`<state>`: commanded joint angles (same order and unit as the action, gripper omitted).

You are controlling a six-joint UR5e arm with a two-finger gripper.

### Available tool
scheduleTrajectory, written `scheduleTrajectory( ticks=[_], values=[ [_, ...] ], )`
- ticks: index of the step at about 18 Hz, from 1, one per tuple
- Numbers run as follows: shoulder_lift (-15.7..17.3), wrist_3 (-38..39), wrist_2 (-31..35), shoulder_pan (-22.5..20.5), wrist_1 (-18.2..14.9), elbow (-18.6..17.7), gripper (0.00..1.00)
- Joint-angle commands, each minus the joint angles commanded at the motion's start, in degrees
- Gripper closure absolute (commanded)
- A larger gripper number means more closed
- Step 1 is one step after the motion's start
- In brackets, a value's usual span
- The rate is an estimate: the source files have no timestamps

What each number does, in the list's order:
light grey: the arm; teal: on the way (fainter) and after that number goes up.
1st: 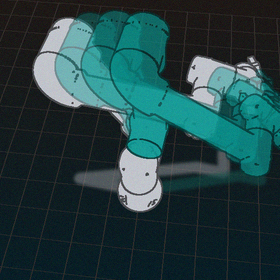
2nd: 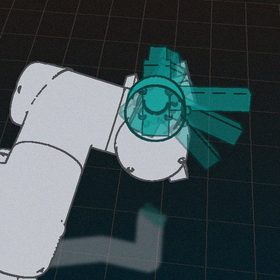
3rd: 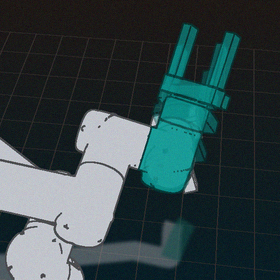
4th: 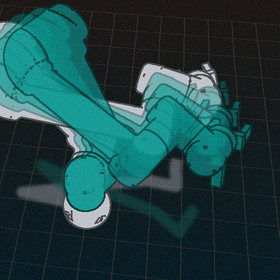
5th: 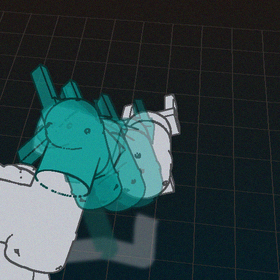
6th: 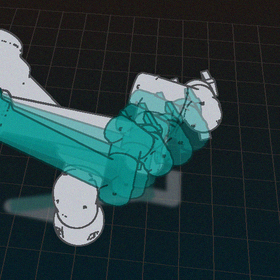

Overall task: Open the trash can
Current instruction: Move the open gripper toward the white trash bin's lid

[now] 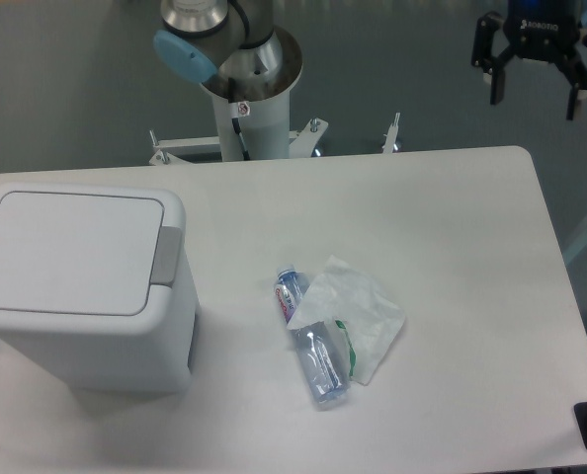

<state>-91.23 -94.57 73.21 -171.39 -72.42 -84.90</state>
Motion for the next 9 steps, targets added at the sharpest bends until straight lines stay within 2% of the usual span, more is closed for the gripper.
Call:
scheduleTrajectory(
  ticks=[5, 7, 9],
  values=[
    [0.2, 0.5, 0.2, 0.9, 0.6, -0.4, 0.0],
    [0.2, 5.2, 0.1, 2.3, 0.6, -0.6, 0.0],
    [0.1, 15.9, -0.1, 4.7, 0.6, -0.4, 0.0]
  ],
)
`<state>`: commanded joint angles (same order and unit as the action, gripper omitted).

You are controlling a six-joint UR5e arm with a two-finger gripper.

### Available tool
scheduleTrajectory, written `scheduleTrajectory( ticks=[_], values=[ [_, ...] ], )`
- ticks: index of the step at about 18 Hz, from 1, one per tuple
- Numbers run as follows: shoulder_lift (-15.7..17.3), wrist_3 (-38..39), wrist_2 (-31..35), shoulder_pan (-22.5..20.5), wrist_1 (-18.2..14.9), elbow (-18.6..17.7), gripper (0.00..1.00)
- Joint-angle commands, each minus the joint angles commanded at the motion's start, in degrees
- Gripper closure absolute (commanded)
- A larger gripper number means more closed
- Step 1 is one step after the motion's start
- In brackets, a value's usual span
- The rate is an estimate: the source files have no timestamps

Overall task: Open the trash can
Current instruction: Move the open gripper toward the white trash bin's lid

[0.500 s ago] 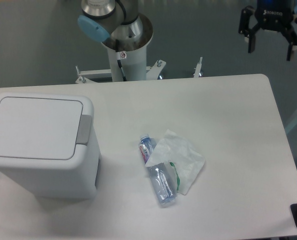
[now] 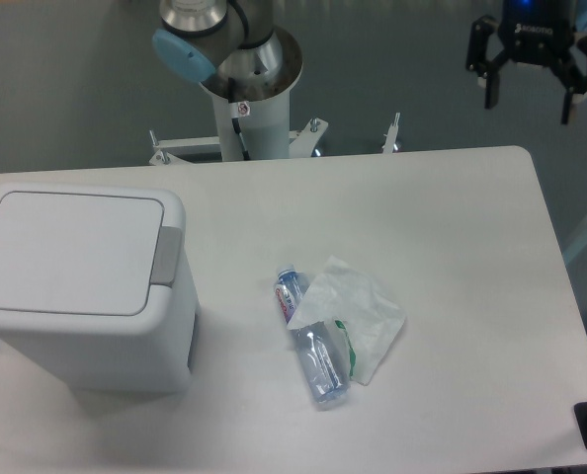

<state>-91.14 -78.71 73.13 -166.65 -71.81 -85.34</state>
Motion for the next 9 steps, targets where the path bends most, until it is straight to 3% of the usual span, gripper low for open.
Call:
scheduleTrajectory(
  ticks=[9],
  values=[
    [-0.4, 28.0, 0.4, 9.9, 0.3, -0.6, 0.0]
  ],
)
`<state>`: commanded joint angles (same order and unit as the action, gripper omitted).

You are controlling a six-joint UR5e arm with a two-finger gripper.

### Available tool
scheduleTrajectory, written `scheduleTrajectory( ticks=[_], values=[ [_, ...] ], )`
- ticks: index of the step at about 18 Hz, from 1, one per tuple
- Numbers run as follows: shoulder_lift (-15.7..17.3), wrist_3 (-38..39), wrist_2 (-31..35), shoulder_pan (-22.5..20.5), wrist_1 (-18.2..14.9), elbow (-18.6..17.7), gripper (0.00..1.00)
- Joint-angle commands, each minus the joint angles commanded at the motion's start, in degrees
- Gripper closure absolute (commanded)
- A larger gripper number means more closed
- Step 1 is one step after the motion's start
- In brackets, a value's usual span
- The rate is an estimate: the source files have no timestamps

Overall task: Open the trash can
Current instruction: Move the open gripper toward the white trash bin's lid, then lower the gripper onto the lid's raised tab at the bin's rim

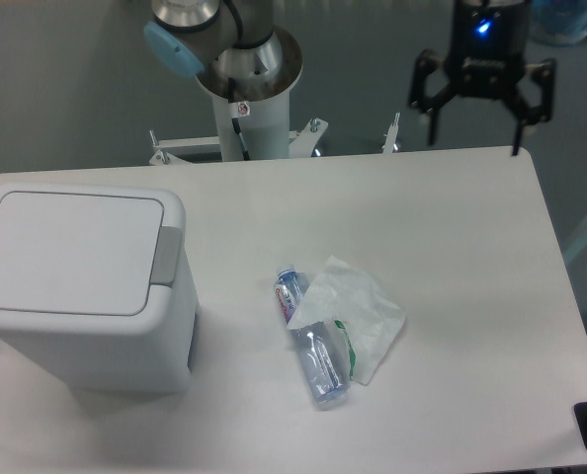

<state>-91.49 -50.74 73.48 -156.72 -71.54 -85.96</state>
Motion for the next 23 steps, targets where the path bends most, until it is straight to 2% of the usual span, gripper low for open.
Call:
scheduleTrajectory(
  ticks=[3, 6, 8, 14, 23],
  values=[
    [0.1, 5.5, 0.0, 2.8, 2.4, -1.4, 0.0],
    [0.8, 14.2, -0.2, 6.2, 11.0, -6.6, 0.0],
    [0.6, 21.1, -0.3, 8.3, 14.6, -7.4, 0.0],
    [-0.7, 36.5, -3.7, 13.0, 14.8, -6.7, 0.0],
    [-2.4, 39.5, -5.7, 18.6, 14.8, -7.3, 0.0]
  ],
)
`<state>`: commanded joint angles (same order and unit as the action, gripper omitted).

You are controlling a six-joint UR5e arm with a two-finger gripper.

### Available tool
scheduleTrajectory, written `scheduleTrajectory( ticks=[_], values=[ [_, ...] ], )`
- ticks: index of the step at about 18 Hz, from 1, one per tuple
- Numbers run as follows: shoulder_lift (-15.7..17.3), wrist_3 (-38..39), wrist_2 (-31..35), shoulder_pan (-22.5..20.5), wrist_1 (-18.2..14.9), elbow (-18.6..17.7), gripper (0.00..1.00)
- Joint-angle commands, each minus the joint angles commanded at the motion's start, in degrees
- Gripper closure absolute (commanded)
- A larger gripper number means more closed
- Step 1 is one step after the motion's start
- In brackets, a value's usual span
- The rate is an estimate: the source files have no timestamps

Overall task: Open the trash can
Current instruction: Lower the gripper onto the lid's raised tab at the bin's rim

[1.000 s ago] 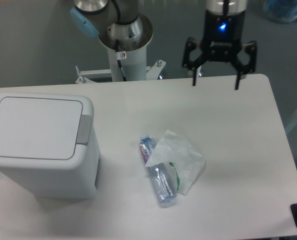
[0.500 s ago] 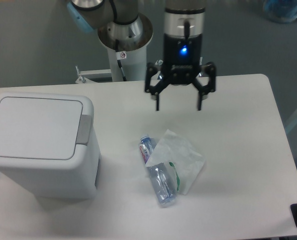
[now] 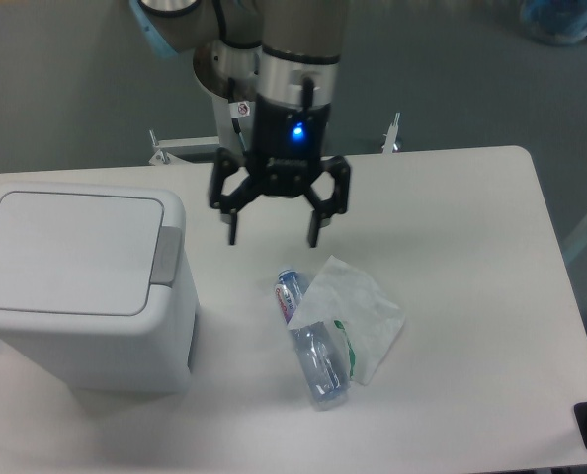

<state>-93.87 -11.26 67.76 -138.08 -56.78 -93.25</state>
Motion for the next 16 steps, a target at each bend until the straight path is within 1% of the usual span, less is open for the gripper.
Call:
scheduleTrajectory(
  ticks=[3, 16],
  values=[
    [-0.9, 0.6, 0.1, 1.9, 0.0, -0.3, 0.0],
    [-1.8, 0.4, 0.1, 3.2, 0.1, -0.4, 0.0]
  ],
)
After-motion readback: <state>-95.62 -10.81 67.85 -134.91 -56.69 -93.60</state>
